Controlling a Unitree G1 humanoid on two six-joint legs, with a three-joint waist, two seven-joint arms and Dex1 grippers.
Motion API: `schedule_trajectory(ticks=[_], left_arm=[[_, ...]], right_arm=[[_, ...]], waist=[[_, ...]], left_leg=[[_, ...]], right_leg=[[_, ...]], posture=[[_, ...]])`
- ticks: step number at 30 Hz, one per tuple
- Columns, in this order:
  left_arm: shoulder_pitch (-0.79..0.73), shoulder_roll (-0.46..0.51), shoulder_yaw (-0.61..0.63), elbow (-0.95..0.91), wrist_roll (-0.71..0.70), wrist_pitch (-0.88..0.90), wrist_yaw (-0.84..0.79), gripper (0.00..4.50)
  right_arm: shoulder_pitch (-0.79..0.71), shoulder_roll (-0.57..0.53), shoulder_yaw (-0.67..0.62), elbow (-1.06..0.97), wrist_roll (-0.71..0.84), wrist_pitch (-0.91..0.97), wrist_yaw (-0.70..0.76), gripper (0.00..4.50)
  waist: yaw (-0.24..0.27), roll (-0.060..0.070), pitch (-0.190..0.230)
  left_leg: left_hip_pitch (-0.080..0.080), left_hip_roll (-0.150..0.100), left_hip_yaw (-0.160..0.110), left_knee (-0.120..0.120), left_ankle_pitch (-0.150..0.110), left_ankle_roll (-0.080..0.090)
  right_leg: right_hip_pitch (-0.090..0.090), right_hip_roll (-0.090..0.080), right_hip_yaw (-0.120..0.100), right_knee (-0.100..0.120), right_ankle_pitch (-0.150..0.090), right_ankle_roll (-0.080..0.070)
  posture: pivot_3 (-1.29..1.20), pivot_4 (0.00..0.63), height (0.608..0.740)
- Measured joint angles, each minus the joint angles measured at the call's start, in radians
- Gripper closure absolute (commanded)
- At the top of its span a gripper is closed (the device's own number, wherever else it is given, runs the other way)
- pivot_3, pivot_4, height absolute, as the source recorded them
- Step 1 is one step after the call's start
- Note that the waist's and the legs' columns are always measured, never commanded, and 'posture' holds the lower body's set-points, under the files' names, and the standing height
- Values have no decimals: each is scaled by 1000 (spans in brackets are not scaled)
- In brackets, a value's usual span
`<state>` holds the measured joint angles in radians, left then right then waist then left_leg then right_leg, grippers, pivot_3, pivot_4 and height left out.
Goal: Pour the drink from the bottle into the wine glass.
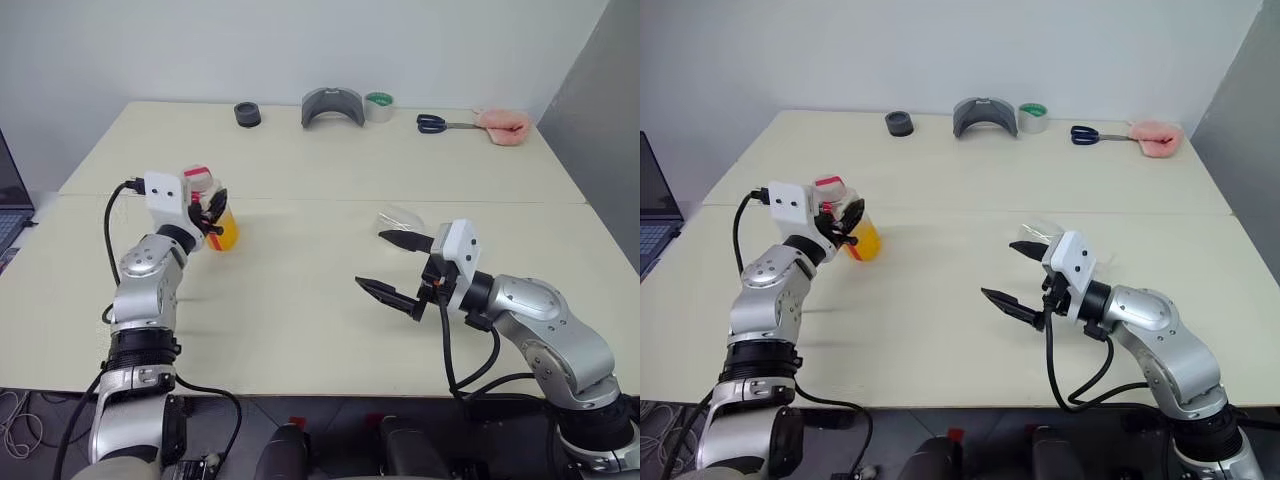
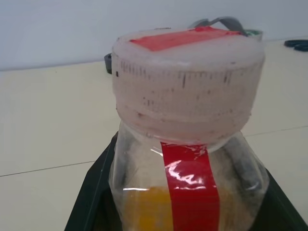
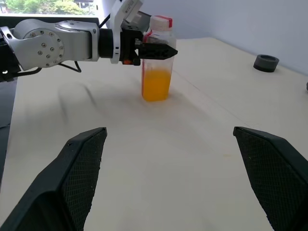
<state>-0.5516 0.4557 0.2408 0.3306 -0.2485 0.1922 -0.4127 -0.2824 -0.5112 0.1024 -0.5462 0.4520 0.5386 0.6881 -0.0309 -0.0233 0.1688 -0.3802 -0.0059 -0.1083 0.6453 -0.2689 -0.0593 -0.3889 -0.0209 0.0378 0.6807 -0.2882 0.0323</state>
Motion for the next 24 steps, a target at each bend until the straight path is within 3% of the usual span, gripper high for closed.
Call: schedule_trajectory(ticks=[9,16,24], left_arm=[[16,-25,-67,-80,-65,55,-168,2693],[-18,-33,-187,-98,-66,65,-348,2694],[-66,-81,-332,-135,-88,100,-556,2701]], right_arm=[[16,1,-16,-3,-42,-19,-62,0],[74,-9,-55,-42,-63,-27,-97,0],[-9,-25,-79,-87,55,108,-100,0]], waist=[[0,0,0],[0,0,0],[-4,0,0]], left_leg=[[0,0,0,0,0,0],[0,0,1,0,0,0],[0,0,1,0,0,0]], right_leg=[[0,0,0,0,0,0],[0,0,0,0,0,0],[0,1,0,0,0,0]], posture=[[0,150,740],[0,150,740],[0,150,740]])
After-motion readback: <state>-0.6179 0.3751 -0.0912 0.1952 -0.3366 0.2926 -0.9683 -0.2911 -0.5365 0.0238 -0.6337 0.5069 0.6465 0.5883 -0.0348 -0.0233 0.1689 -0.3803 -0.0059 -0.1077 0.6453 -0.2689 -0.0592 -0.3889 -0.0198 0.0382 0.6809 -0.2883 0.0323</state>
